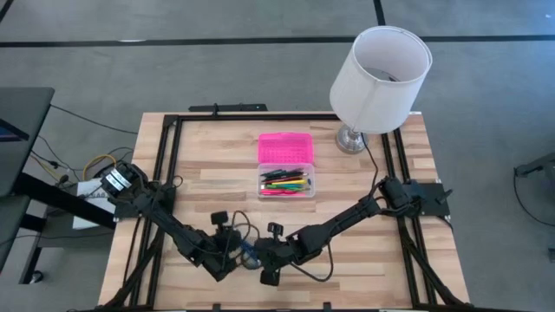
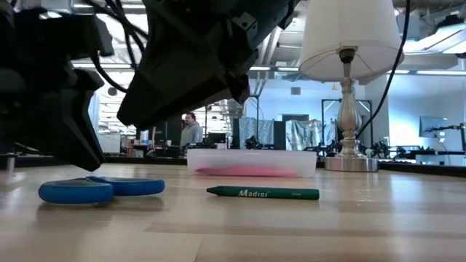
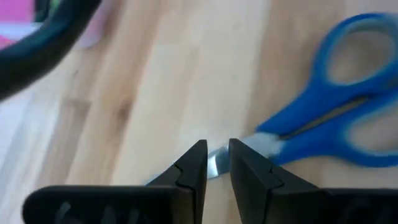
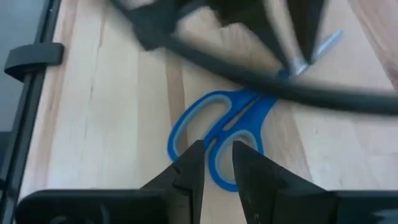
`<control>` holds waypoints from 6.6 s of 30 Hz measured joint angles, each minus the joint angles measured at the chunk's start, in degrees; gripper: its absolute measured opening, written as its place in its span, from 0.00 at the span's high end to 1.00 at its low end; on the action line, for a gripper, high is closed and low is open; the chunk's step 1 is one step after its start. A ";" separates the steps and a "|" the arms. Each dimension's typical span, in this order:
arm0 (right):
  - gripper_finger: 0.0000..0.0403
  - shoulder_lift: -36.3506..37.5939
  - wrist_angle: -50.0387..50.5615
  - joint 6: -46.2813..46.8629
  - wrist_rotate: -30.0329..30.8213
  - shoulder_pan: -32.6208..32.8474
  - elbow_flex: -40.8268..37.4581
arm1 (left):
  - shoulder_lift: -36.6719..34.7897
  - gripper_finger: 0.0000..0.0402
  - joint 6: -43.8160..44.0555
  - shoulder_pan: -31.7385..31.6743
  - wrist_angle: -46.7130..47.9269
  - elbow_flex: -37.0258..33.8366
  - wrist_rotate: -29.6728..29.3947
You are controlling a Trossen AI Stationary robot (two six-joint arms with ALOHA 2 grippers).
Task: Pick & place school supplies into a supply box
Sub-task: Put the scissors into the supply box
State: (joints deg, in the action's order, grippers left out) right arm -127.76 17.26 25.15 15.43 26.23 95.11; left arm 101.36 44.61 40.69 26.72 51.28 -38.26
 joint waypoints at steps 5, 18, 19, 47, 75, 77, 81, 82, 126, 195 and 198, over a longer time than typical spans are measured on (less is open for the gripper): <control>0.81 -0.78 -3.30 -1.25 2.45 0.83 0.05 | 0.00 0.85 3.08 0.06 1.83 -2.91 -2.41; 0.81 -4.76 -8.87 -8.62 -0.32 0.94 -0.02 | -0.22 0.85 6.96 -1.53 -1.69 -8.38 -5.25; 0.81 -4.76 -8.72 -8.63 0.24 0.82 -0.02 | -0.22 0.85 6.96 -1.53 -1.96 -8.38 -4.95; 0.81 -4.55 10.70 -11.63 12.28 -1.27 2.86 | -0.07 0.85 7.68 -1.53 -2.38 -7.49 -1.37; 0.62 -4.24 16.61 -8.46 -0.58 -7.25 3.08 | 0.02 0.85 7.33 -1.47 -2.46 -7.52 -1.89; 0.66 -4.24 16.76 -8.46 -1.03 -7.51 3.10 | 0.00 0.85 7.31 -1.47 -2.41 -7.53 -1.88; 0.75 -4.26 16.78 -8.51 -1.34 -7.53 3.10 | -0.20 0.85 7.17 -1.49 -2.25 -7.53 -1.88; 0.77 -4.26 16.78 -8.62 -1.34 -7.51 3.10 | -0.40 0.85 7.13 -1.49 -2.11 -7.55 -1.86; 0.84 -1.95 22.20 -12.35 2.67 -5.64 2.40 | -8.41 0.85 24.77 17.11 3.84 -7.57 3.43; 0.86 7.45 54.95 -20.74 21.05 -14.19 -0.74 | -8.48 0.85 23.44 16.15 3.80 -7.53 0.67; 0.85 7.45 53.56 -22.99 19.49 -14.43 -0.74 | -8.48 0.85 23.44 16.15 3.80 -7.53 0.39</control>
State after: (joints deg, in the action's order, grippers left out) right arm -120.31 70.82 2.16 34.91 11.80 94.37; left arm 92.88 68.05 56.84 30.52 43.75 -37.87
